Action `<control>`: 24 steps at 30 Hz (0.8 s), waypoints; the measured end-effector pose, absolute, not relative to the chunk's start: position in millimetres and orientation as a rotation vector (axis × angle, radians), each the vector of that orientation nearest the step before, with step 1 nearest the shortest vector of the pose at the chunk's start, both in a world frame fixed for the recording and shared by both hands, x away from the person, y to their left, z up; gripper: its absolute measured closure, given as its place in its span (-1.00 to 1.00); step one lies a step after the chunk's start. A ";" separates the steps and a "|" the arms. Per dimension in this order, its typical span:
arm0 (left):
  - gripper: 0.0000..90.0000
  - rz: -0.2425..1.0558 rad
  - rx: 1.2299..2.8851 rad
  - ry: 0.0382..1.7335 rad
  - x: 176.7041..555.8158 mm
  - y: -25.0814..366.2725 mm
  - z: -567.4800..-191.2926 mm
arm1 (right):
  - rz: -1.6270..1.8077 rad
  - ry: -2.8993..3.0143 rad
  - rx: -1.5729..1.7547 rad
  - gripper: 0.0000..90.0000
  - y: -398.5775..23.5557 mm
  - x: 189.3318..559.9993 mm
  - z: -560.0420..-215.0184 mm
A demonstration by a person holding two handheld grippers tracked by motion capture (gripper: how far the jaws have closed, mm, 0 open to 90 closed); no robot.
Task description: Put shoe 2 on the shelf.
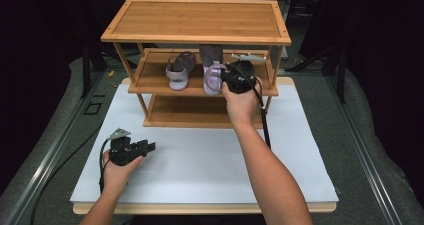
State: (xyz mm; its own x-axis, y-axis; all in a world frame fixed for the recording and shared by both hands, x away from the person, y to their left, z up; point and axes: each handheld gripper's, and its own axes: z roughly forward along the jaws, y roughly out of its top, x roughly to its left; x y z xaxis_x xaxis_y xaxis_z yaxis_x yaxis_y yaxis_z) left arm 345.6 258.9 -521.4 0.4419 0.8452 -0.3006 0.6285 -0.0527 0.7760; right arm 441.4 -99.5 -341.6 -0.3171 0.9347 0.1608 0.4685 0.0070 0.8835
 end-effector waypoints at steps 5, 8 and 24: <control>0.24 0.292 1.770 1.268 347.0 259.8 -522.2 | 1.222 1.793 1.474 0.85 -94.8 452.8 -339.5; 0.24 0.290 1.773 1.270 347.1 259.7 -522.4 | 1.204 1.786 1.484 0.85 -93.3 456.2 -340.2; 0.25 0.277 1.761 1.281 348.5 261.0 -524.3 | 1.218 1.770 1.538 0.80 -88.2 486.4 -354.5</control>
